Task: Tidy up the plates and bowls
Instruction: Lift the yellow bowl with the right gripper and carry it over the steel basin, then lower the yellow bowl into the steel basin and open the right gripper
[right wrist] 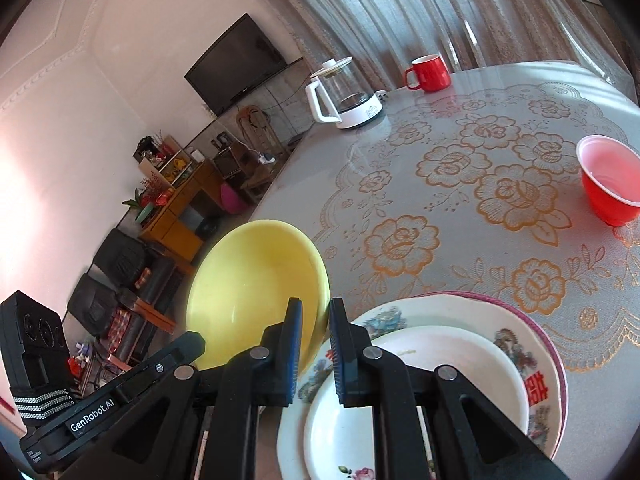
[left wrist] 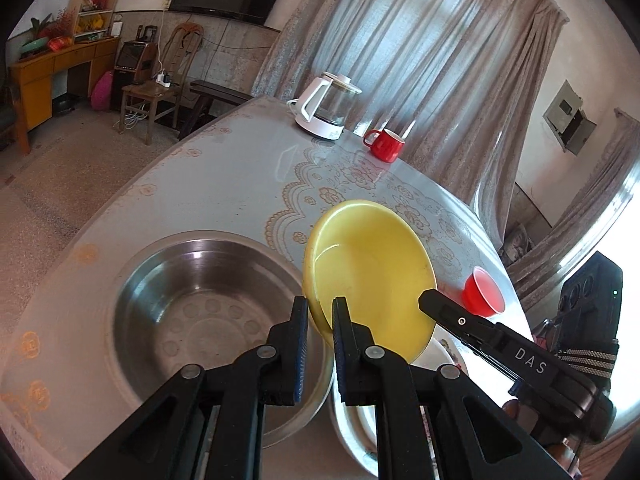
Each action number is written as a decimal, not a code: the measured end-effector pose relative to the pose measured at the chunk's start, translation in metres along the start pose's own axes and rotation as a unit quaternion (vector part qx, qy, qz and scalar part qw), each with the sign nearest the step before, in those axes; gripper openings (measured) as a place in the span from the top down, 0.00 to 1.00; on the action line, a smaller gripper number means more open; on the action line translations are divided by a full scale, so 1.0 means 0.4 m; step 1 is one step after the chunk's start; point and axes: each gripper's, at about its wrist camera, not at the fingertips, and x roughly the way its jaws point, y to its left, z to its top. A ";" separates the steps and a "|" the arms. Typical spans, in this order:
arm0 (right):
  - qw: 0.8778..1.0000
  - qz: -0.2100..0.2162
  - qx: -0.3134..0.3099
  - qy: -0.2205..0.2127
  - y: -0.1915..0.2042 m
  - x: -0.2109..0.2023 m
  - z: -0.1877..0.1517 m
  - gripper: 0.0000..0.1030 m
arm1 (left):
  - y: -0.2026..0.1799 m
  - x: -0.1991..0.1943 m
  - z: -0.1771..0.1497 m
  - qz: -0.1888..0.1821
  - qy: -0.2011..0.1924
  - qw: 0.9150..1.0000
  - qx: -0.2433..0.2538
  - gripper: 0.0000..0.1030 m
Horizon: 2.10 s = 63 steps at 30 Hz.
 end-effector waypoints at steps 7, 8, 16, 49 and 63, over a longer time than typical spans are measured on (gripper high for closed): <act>0.999 0.017 -0.039 0.034 0.092 0.068 -0.037 0.88 | 0.099 -0.035 -0.018 0.029 -0.009 0.999 -0.031 0.88; 0.998 0.018 -0.043 0.039 0.102 0.078 -0.042 0.88 | 0.111 -0.036 -0.023 0.034 -0.009 0.999 -0.033 0.88; 0.994 0.014 -0.065 0.086 0.143 0.162 -0.091 0.88 | 0.180 -0.028 -0.052 0.066 -0.004 0.996 -0.052 0.88; 0.984 -0.045 -0.151 0.079 0.201 0.185 -0.151 0.75 | 0.169 0.003 -0.078 0.128 -0.022 0.992 0.001 0.69; 0.988 -0.028 -0.143 0.051 0.198 0.120 -0.150 0.64 | 0.157 -0.050 -0.080 0.134 -0.040 0.990 -0.003 0.67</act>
